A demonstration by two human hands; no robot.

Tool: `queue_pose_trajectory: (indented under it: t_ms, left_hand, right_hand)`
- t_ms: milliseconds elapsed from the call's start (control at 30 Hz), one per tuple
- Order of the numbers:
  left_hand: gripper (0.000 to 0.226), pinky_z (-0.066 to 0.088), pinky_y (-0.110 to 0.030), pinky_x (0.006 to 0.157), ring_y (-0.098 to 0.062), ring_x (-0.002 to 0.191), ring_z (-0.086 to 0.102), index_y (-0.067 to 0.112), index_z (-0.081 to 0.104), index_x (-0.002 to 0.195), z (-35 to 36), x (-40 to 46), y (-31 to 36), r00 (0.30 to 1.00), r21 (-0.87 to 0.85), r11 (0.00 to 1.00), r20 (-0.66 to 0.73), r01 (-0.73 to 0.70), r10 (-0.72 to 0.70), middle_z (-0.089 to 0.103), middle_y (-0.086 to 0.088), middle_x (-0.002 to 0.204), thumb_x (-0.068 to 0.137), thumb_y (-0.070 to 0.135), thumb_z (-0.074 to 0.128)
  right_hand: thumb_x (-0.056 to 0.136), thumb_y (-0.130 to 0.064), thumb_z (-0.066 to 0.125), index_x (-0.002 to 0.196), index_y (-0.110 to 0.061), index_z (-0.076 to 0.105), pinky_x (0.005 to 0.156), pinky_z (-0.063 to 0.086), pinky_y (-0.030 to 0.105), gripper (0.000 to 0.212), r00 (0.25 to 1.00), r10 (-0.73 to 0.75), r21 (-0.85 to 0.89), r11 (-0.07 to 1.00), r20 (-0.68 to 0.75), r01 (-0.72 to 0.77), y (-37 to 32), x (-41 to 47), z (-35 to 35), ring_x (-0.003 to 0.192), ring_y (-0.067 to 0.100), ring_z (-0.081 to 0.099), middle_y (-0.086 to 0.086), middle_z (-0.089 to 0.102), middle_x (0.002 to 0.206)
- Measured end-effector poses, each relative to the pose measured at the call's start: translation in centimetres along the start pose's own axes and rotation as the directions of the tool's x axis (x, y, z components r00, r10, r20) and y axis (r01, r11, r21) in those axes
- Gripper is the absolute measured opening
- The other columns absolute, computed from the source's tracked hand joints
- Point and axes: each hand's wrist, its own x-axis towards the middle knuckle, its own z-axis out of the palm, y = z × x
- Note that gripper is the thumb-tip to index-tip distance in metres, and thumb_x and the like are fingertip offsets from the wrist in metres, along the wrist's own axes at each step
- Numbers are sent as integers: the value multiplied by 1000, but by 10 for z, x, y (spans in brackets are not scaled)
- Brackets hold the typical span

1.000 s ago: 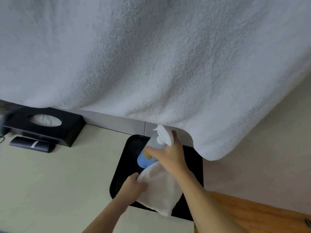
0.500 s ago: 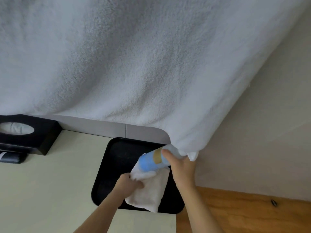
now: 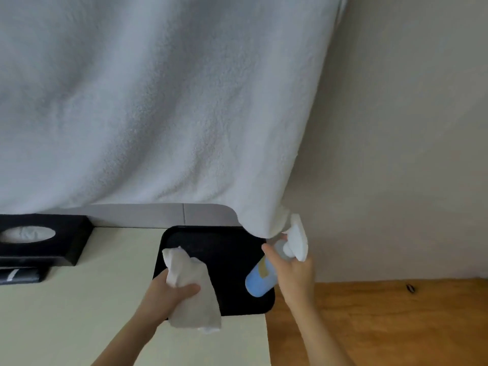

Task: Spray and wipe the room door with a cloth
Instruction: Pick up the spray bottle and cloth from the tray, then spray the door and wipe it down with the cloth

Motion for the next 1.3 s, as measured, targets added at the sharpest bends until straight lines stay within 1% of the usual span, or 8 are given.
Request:
queue_pose_trajectory:
  t_ms: [200, 333, 500, 767, 867, 1000, 1100, 1300]
  left_hand:
    - [40, 53, -19, 58, -4, 74, 72, 29, 63, 104, 23, -52, 35, 980, 65, 989, 161, -132, 120, 76, 14, 85, 76, 8, 83]
    - [45, 46, -12, 54, -5, 70, 66, 32, 57, 93, 63, -78, 58, 947, 159, 961, 269, -225, 177, 71, 3, 75, 73, 4, 85]
    - [51, 52, -14, 55, -2, 74, 72, 27, 64, 100, 129, -114, 92, 879, 108, 952, 425, -286, 216, 76, 17, 82, 58, 22, 93]
    - [39, 50, -11, 61, 14, 79, 64, 40, 56, 106, 307, -153, 149, 765, 120, 871, 544, -477, 344, 72, 16, 90, 80, 29, 83]
    - [36, 56, -19, 61, 1, 77, 70, 32, 64, 104, 385, -171, 175, 719, 128, 850, 605, -512, 342, 74, 20, 87, 77, 21, 85]
    - [57, 57, -45, 73, -21, 80, 72, 18, 69, 91, 484, -196, 211, 650, 180, 751, 649, -636, 395, 75, -3, 85, 45, 52, 78]
    - [63, 54, -44, 67, -27, 76, 69, 13, 65, 86, 553, -207, 231, 584, 155, 689, 677, -708, 448, 71, -7, 80, 44, 58, 72]
    - [61, 52, -24, 78, 1, 96, 66, 71, 42, 117, 682, -219, 261, 322, -53, 566, 778, -823, 540, 68, 19, 106, 69, 46, 70]
  right_hand:
    - [53, -43, 84, 101, -14, 63, 78, 59, 41, 60, 983, 99, 31, 995, -152, -96, 2, -37, -35, 90, 23, 68, 7, 69, 90]
    - [67, -5, 83, 76, -26, 58, 61, 53, 23, 34, 978, 30, 62, 998, -207, -18, -9, -58, -82, 76, 19, 67, 6, 67, 78]
    - [66, -7, 85, 82, -17, 63, 63, 53, 24, 29, 948, 37, 175, 984, -316, 20, -23, -65, -164, 70, 13, 65, -2, 64, 72]
    - [78, -5, 76, 75, -23, 60, 50, 52, 13, 24, 868, 44, 257, 962, -494, 97, -26, -50, -349, 61, 1, 65, -1, 61, 68]
    - [77, -10, 77, 81, -23, 66, 57, 51, 15, 18, 849, 50, 257, 961, -526, 103, -20, -36, -425, 69, 11, 66, 1, 66, 75]
    - [76, -13, 78, 84, -18, 68, 58, 52, 23, 14, 829, 30, 217, 970, -559, 111, -8, -15, -520, 61, 12, 58, 1, 59, 63]
    - [76, -15, 78, 87, -16, 68, 59, 51, 18, 16, 793, 10, 175, 977, -609, 122, 1, 1, -583, 63, 12, 59, 1, 59, 66]
    - [75, -20, 79, 97, -20, 66, 67, 60, 25, 25, 691, 22, 121, 988, -723, 95, 23, 37, -688, 77, 18, 69, 3, 68, 80]
